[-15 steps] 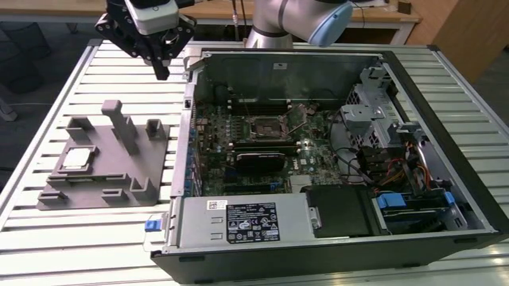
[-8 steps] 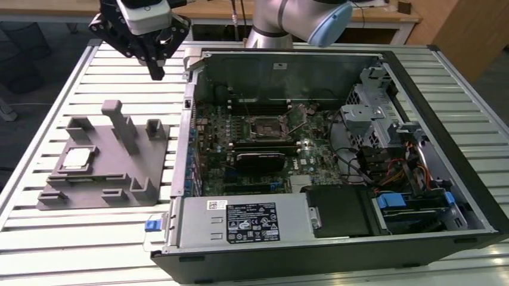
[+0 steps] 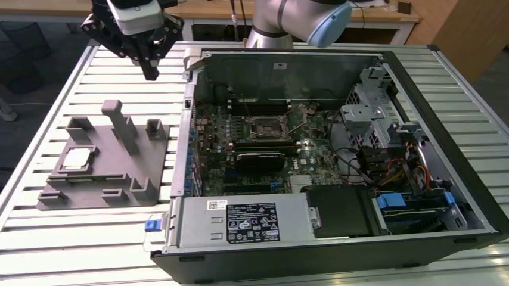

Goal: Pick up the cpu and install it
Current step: 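Reach for the cpu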

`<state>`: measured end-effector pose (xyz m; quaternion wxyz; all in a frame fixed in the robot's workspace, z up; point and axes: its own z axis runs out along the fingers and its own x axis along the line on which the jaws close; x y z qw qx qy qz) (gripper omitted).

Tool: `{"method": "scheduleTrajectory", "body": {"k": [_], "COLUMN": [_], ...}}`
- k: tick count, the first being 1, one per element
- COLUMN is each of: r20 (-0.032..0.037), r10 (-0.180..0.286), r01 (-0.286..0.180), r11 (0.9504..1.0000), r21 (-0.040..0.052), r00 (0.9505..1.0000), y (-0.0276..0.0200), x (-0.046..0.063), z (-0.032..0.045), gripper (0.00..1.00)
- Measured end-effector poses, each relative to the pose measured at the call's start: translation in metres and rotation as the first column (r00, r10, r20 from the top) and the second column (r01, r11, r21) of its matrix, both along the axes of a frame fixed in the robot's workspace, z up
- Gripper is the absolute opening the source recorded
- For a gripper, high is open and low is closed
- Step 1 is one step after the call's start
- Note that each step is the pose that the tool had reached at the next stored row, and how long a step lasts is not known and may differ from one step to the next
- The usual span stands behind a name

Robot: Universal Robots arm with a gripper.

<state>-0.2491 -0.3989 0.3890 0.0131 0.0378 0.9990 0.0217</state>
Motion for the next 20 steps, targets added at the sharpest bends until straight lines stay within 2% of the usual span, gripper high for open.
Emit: {"method": "scheduleTrajectory", "body": {"k": [5,13,20], "r20": [0.0,-0.0001,0.0], "r10": [0.0,0.0,0.0], "r01": [0.0,0.0,0.0], "r11": [1.0,1.0,1.0], "r21": [0.0,-0.0001,0.0], "r00": [1.0,1.0,1.0], "y": [0.0,0.0,0.0], "x": [-0.012,-0.037,-0.055], "z": [-0.0002,-0.0006,-0.0015], "gripper": [0.11,0.11,0.11]}}
